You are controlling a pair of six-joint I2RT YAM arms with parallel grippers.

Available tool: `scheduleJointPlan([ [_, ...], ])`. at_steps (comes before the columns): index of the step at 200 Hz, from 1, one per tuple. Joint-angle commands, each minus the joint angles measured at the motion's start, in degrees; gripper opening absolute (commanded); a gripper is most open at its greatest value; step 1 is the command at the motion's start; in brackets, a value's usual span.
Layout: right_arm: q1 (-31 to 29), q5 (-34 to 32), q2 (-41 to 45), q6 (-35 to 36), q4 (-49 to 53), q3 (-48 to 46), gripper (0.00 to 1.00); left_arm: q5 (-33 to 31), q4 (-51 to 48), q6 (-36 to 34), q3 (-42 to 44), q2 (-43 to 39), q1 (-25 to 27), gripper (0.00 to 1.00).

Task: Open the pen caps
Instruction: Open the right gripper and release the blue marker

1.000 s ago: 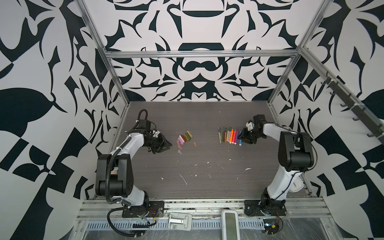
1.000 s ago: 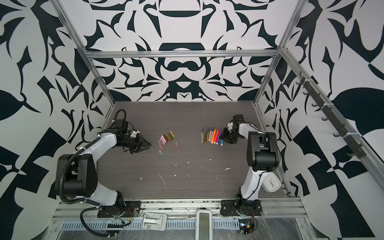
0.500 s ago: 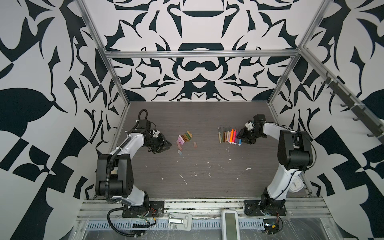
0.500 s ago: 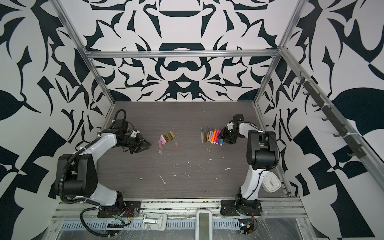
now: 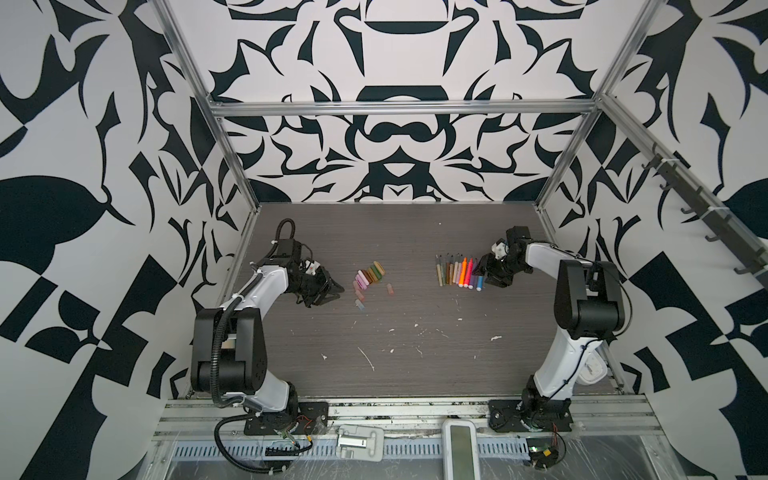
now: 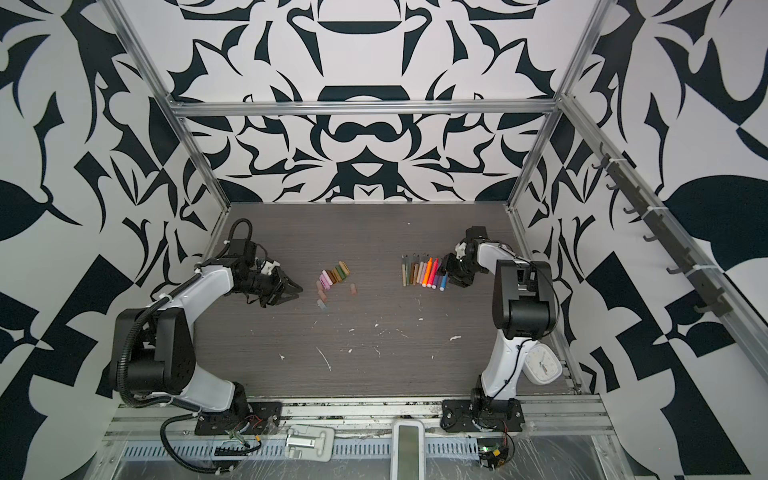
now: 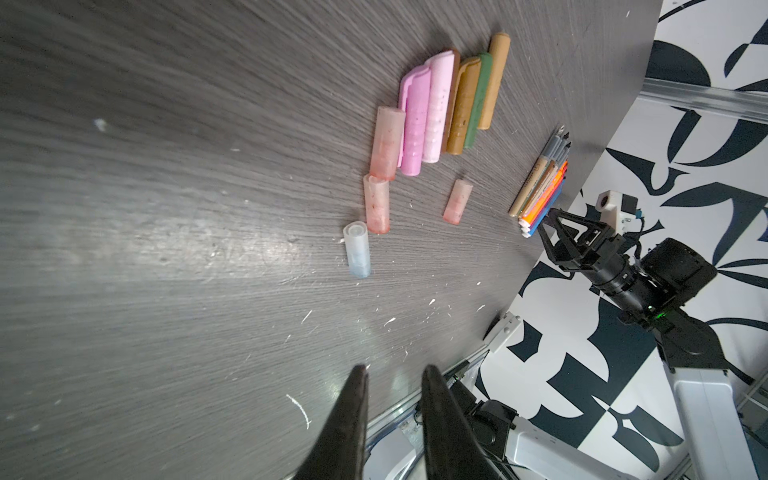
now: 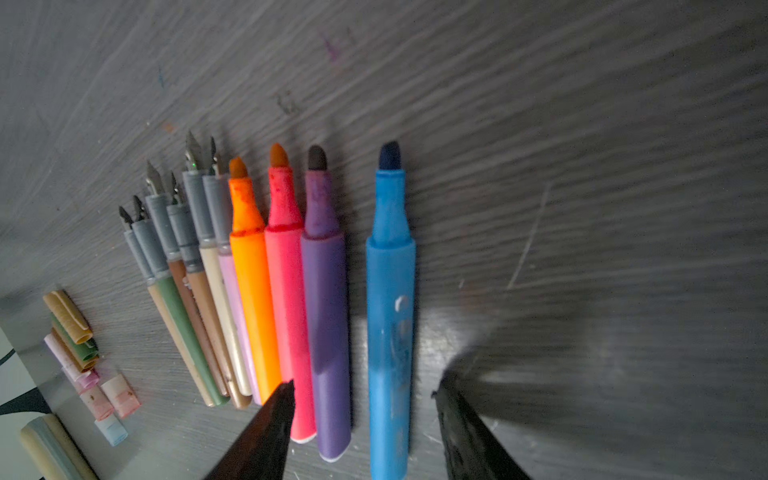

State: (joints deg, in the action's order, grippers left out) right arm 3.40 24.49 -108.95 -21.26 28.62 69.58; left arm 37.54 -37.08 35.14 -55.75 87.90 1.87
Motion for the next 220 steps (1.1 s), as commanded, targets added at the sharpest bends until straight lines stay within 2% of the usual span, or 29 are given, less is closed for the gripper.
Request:
scheduleJointPlan([
  [1, -0.1, -0.9, 1.8, 0.3, 0.8, 2.0, 0.58, 0.8, -0.6, 0.1, -0.3, -0.8, -0.2, 0.26],
  [57, -0.1, 2.3, 2.1, -2.0, -2.3, 1.6, 0.55, 0.8, -0.6, -0.2, -0.1, -0.9, -0.3, 0.26],
  [220, -2.8, 2.7, -2.1, -2.6, -0.4, 3.5, 0.5, 1.1, -1.3, -0.9, -0.1, -0.9, -0.9, 0.26],
])
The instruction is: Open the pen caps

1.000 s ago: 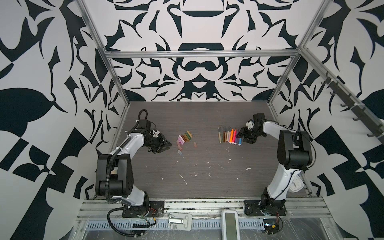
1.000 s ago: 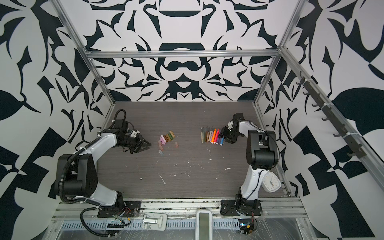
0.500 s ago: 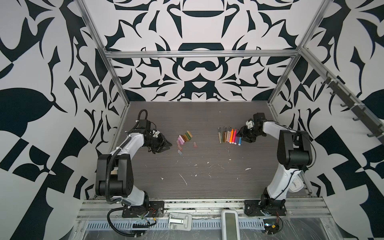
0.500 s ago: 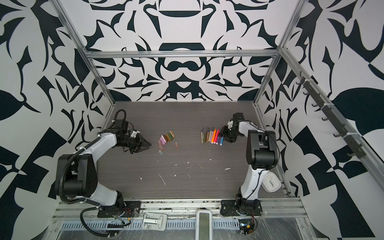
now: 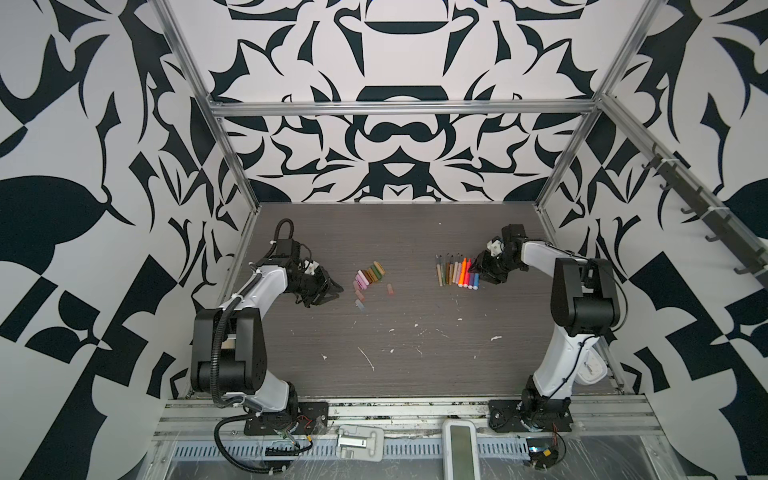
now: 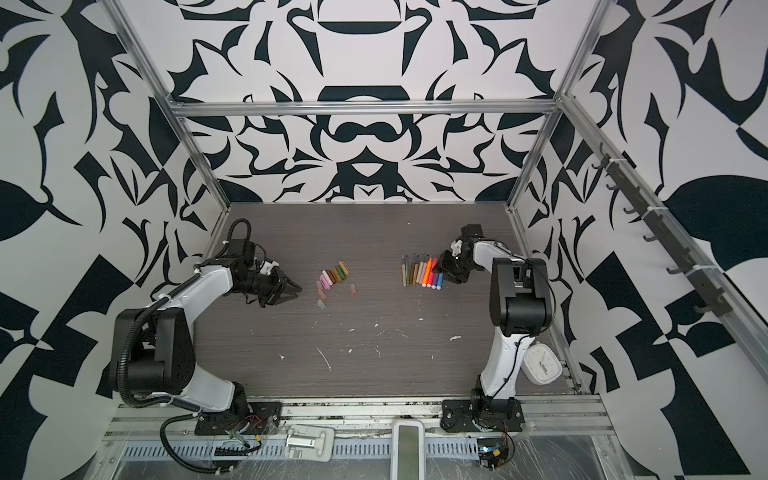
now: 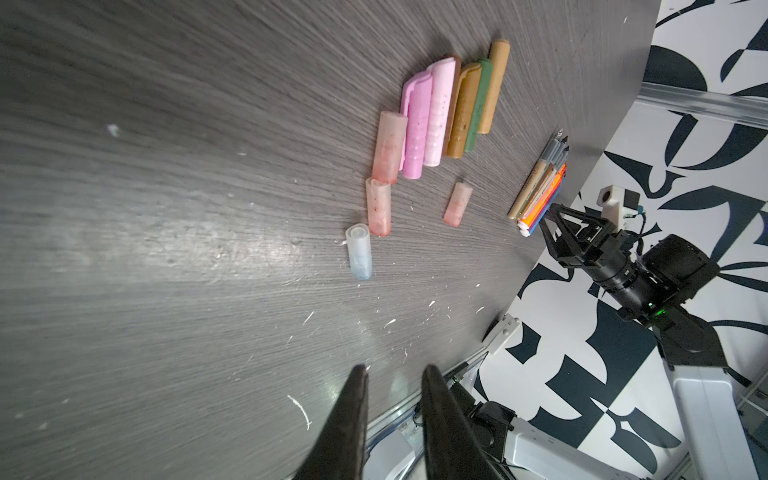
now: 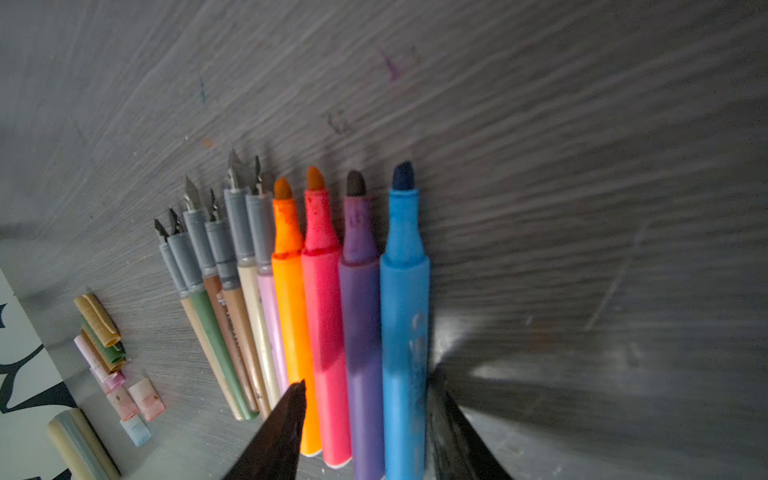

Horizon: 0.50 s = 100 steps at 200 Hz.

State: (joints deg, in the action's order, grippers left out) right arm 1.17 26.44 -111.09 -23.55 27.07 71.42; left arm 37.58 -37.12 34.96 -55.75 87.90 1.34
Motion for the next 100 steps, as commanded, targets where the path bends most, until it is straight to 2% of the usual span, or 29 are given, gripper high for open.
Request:
scheduleJointPlan([
  [1, -0.6, 0.7, 0.1, -0.3, 1.1, 1.6, 0.5, 1.1, -1.2, -0.7, -0.1, -0.9, -0.4, 0.26],
  [25, -0.6, 0.2, 0.2, -0.3, 1.3, 1.5, 0.51, 1.0, -1.5, -0.7, 0.0, -1.3, -0.4, 0.26],
  [63, -0.6, -2.2, 1.8, 0.0, 1.8, 1.7, 0.6, 0.9, -1.8, -0.8, 0.1, -1.8, -0.5, 0.26],
  [100, 0.1, -4.0, 4.0, 0.2, 1.9, 1.4, 0.62, 0.7, -2.2, -0.7, 0.0, -2.5, -0.5, 0.26],
])
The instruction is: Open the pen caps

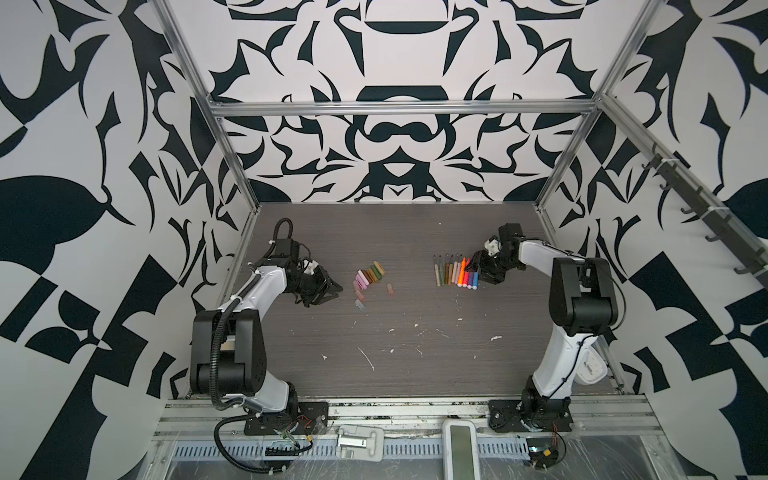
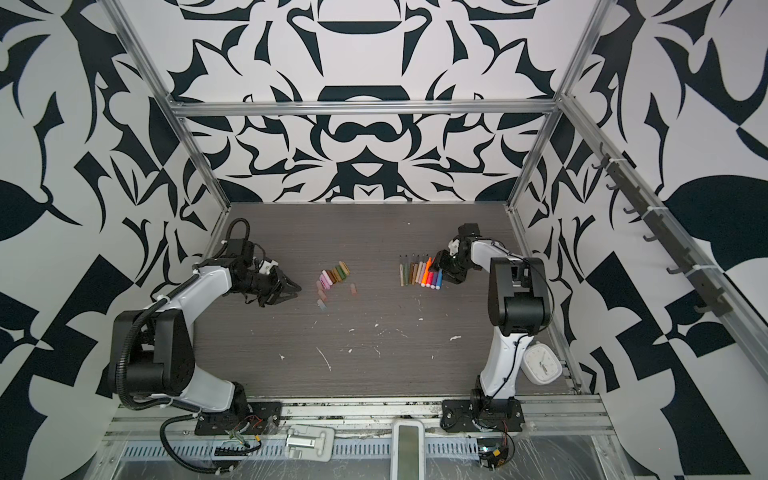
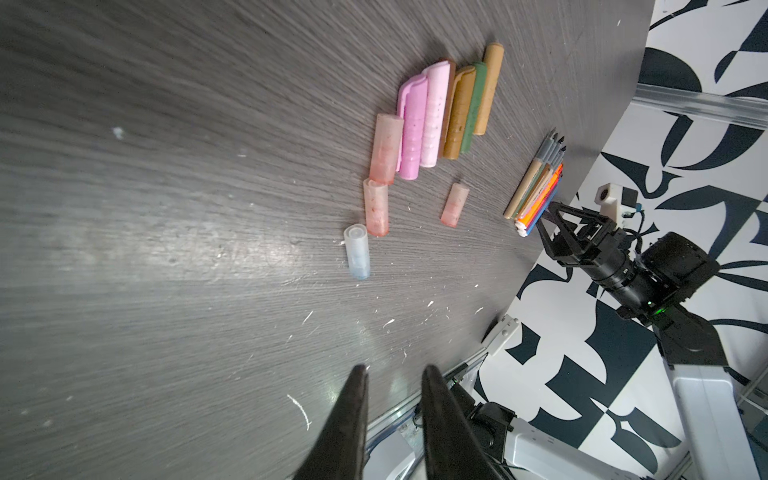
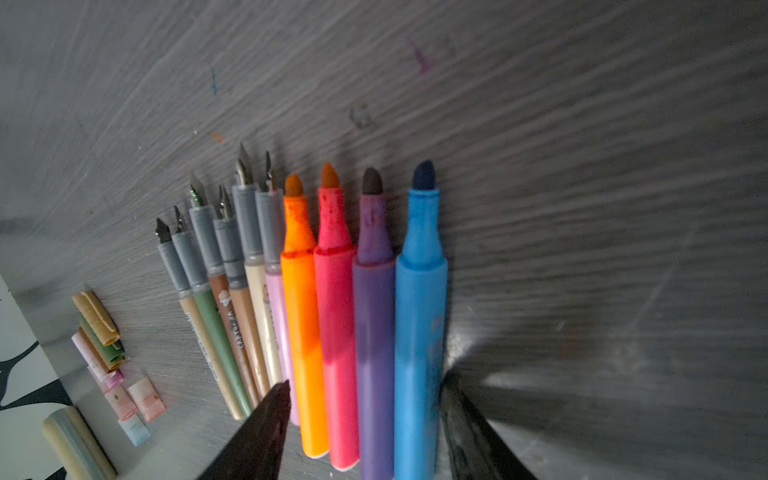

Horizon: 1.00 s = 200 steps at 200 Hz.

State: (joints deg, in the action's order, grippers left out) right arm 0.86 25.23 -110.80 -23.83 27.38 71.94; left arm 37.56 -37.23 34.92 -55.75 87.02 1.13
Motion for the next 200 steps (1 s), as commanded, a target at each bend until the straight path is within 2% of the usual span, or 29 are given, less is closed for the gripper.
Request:
scheduleJointPlan([
  [1, 0.4, -2.8, 3.8, 0.4, 1.7, 0.9, 0.62, 0.8, -2.1, -0.6, 0.0, -1.6, -0.3, 0.26],
  [32, 1.0, -3.8, 6.7, 0.9, 1.9, 0.0, 0.62, 0.8, -2.0, -0.6, -0.1, -2.5, -0.3, 0.27],
  [66, 1.0, -4.6, 11.1, 2.7, 3.1, -1.9, 0.62, 0.8, -0.9, -0.6, 0.5, -4.3, -0.3, 0.36],
  [84, 1.0, -5.8, 15.1, 2.9, 3.0, -4.2, 0.62, 0.6, -0.7, -0.6, 0.6, -5.8, -0.5, 0.54],
  [101, 1.0, -7.8, 19.3, 3.4, 3.9, -6.0, 0.68, -0.7, -0.6, -0.5, -0.1, -7.5, -0.9, 0.61],
  [122, 1.0, -11.6, 25.5, 4.0, 4.0, -8.4, 0.82, -5.3, 0.5, 0.7, -0.9, -10.3, -0.9, 0.68],
  [126, 1.0, -12.1, 26.9, 4.0, 3.6, -8.8, 0.85, -7.1, 0.3, 1.0, -1.4, -10.7, -0.9, 0.79],
  [128, 1.0, -12.4, 27.6, 4.1, 3.4, -9.1, 0.87, -7.8, 0.1, 1.1, -1.6, -11.0, -0.9, 0.93],
  [129, 1.0, -12.6, 27.7, 4.1, 3.3, -9.2, 0.88, -8.2, 0.0, 1.1, -1.7, -11.1, -0.9, 0.97],
  [131, 1.0, -12.9, 28.4, 4.1, 3.1, -9.4, 0.89, -9.0, -0.1, 1.2, -1.9, -11.4, -0.9, 1.0],
  [139, 1.0, -14.0, 30.9, 4.3, 2.5, -10.3, 0.97, -12.3, -0.8, 1.7, -3.0, -12.3, -0.9, 0.99],
  [167, 0.9, -17.7, 37.5, 4.5, -2.1, -14.0, 0.99, -21.7, 0.9, 5.1, -4.0, -16.1, -0.9, 0.99],
  [181, 0.9, -18.1, 40.1, 5.8, -9.8, -19.5, 0.99, -26.5, 3.2, 8.0, -2.7, -17.1, -1.0, 0.99],
  [191, 0.8, -16.3, 42.0, 11.2, -18.9, -24.7, 0.99, -29.5, 5.3, 8.9, -1.9, -17.2, -1.1, 0.99],
  [200, 0.7, -16.8, 43.3, 15.7, -26.0, -29.2, 0.99, -32.2, 8.2, 7.0, -0.6, -17.0, -1.2, 0.99],
])
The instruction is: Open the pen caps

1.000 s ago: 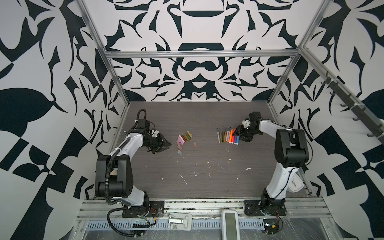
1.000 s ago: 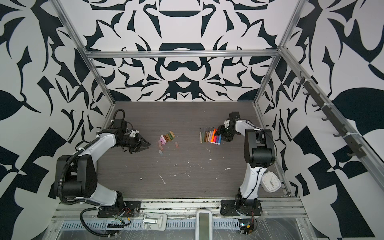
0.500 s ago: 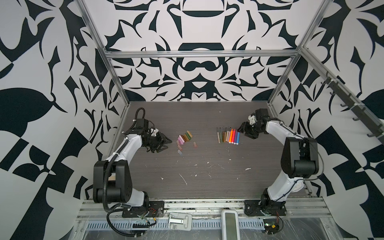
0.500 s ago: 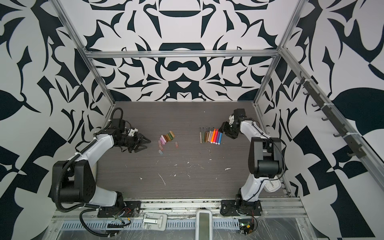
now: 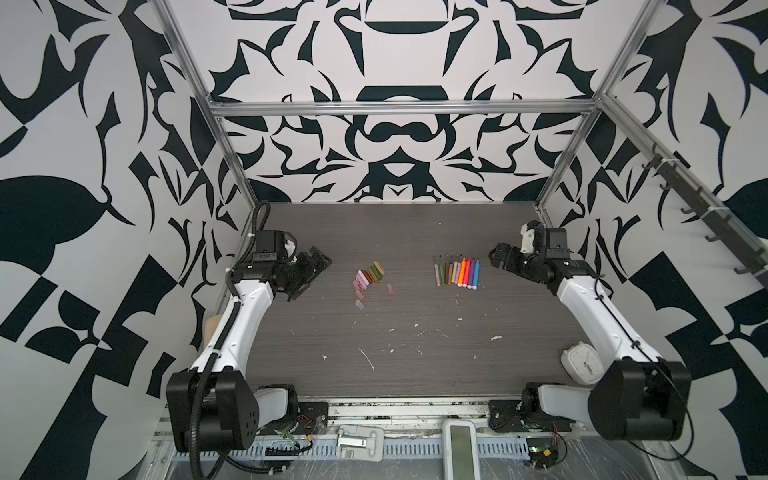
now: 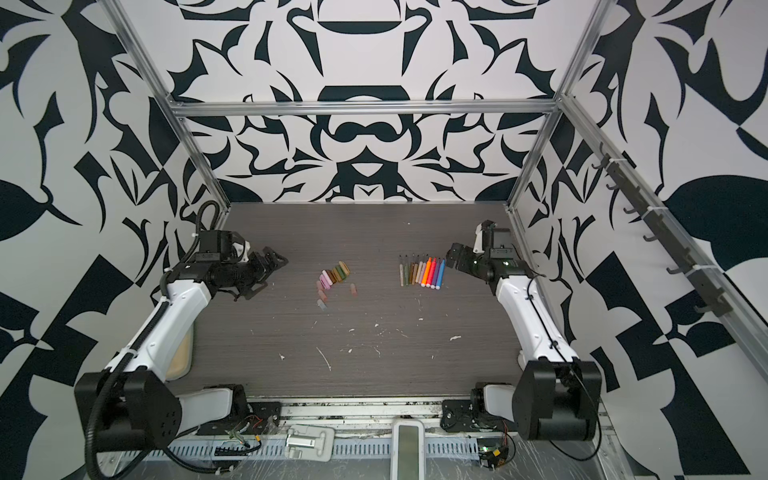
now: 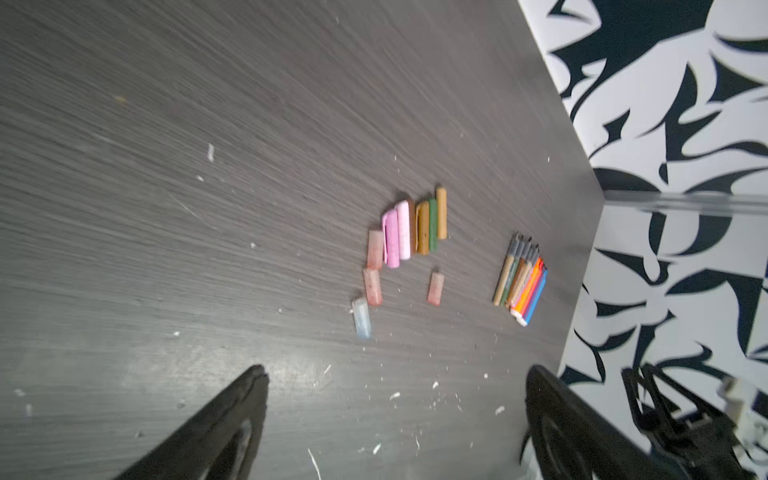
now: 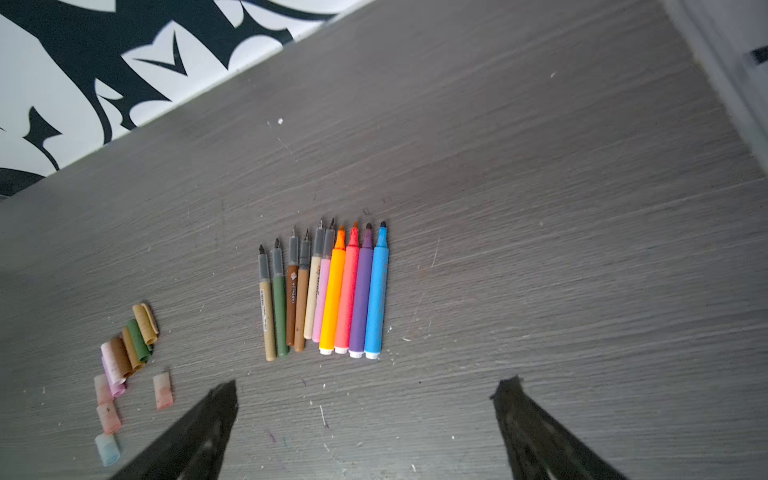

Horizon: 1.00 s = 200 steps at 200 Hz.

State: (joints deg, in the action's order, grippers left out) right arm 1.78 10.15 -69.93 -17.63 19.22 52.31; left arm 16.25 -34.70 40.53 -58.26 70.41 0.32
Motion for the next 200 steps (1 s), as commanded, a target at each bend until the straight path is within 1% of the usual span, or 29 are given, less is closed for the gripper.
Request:
scheduleJointPlan([
  [1, -0.2, -1.9, 2.5, 9.7, -18.6, -10.3, 0.99, -11.4, 6.0, 1.0, 2.0, -0.4, -0.4, 0.99],
  [8, -0.3, -3.7, 3.1, 12.0, -23.9, -13.3, 1.0, -14.9, 7.5, 0.2, 3.3, -0.4, -0.4, 0.99],
  [19, -0.2, -7.5, 3.1, 13.8, -32.5, -18.0, 1.0, -20.7, 11.2, 2.1, 6.6, -1.3, -0.5, 0.99],
  [31, -0.3, -10.6, 2.0, 15.2, -42.2, -22.6, 1.0, -23.6, 20.9, 0.4, 12.7, -3.8, -0.3, 0.99],
  [41, -0.3, -11.0, -0.3, 16.8, -50.8, -25.8, 1.0, -25.9, 30.8, 0.6, 18.8, -5.8, -0.2, 0.99],
  [54, -0.3, -11.9, -4.9, 17.0, -59.6, -28.2, 1.0, -30.1, 39.1, 1.0, 24.6, -7.5, -0.2, 0.99],
  [58, -0.4, -13.0, -5.6, 17.0, -57.8, -27.0, 1.0, -31.9, 40.9, 1.0, 25.7, -7.6, -0.3, 0.99],
  [62, -0.5, -13.2, -5.6, 17.1, -52.6, -25.1, 1.0, -33.9, 42.3, 0.9, 26.7, -7.8, -0.2, 0.99],
  [66, -0.8, -12.5, -5.8, 17.4, -49.5, -23.5, 1.0, -35.4, 43.2, 0.8, 27.3, -7.9, -0.2, 0.99],
  [71, -0.9, -11.8, -6.4, 17.4, -47.6, -22.3, 1.0, -37.3, 44.0, 0.3, 27.8, -8.1, -0.3, 0.99],
  [78, -1.4, -12.3, -6.6, 16.9, -45.9, -21.7, 1.0, -38.6, 44.3, -2.1, 27.7, -8.3, -0.3, 0.99],
  [85, -1.7, -13.1, -6.5, 16.1, -46.4, -22.3, 1.0, -38.6, 43.9, -6.1, 27.1, -8.4, -0.3, 0.99],
  [102, -2.8, -15.6, -7.3, 14.8, -53.5, -27.1, 1.0, -38.0, 43.0, -15.3, 25.5, -7.0, -0.2, 0.99],
  [110, -3.3, -17.3, -8.8, 15.0, -59.1, -29.9, 1.0, -38.1, 43.1, -18.0, 25.5, -6.1, -0.2, 0.99],
  [118, -3.3, -17.9, -11.0, 14.4, -68.3, -33.9, 1.0, -38.6, 44.2, -20.1, 26.0, -5.4, -0.2, 0.99],
  [126, -3.3, -18.2, -14.5, 13.9, -77.3, -37.7, 1.0, -38.9, 46.7, -22.6, 27.0, -4.8, -0.2, 0.99],
  [136, -3.3, -18.3, -20.4, 13.7, -91.8, -41.0, 1.0, -39.4, 51.0, -25.5, 29.0, -4.3, -0.2, 0.99],
  [140, -3.3, -17.9, -22.1, 14.2, -94.6, -41.6, 1.0, -39.7, 53.5, -26.4, 30.1, -4.1, -0.2, 0.99],
  [147, -3.3, -17.1, -20.8, 15.2, -91.5, -41.1, 1.0, -40.4, 58.9, -28.1, 32.2, -3.7, -0.3, 0.99],
  [155, -3.3, -15.9, -18.3, 14.7, -82.5, -39.0, 1.0, -41.9, 64.4, -29.5, 34.1, -2.8, -0.3, 0.99],
  [160, -3.4, -15.3, -17.5, 15.3, -79.1, -37.6, 1.0, -43.2, 66.6, -30.3, 34.9, -2.0, -0.2, 0.99],
  [172, -3.5, -13.8, -19.1, 15.8, -78.3, -35.3, 1.0, -45.3, 69.6, -30.8, 35.4, 0.8, -0.7, 0.99],
  [178, -3.5, -13.9, -19.2, 15.6, -75.9, -34.2, 1.0, -45.7, 72.4, -30.6, 36.0, 2.1, -0.9, 0.99],
  [188, -3.6, -14.4, -18.7, 15.5, -71.1, -32.3, 1.0, -45.4, 77.4, -29.5, 37.2, 6.7, -1.4, 0.99],
  [200, -3.9, -14.7, -19.1, 15.4, -72.9, -32.7, 1.0, -44.1, 83.7, -29.8, 38.8, 11.1, -1.5, 0.99],
])
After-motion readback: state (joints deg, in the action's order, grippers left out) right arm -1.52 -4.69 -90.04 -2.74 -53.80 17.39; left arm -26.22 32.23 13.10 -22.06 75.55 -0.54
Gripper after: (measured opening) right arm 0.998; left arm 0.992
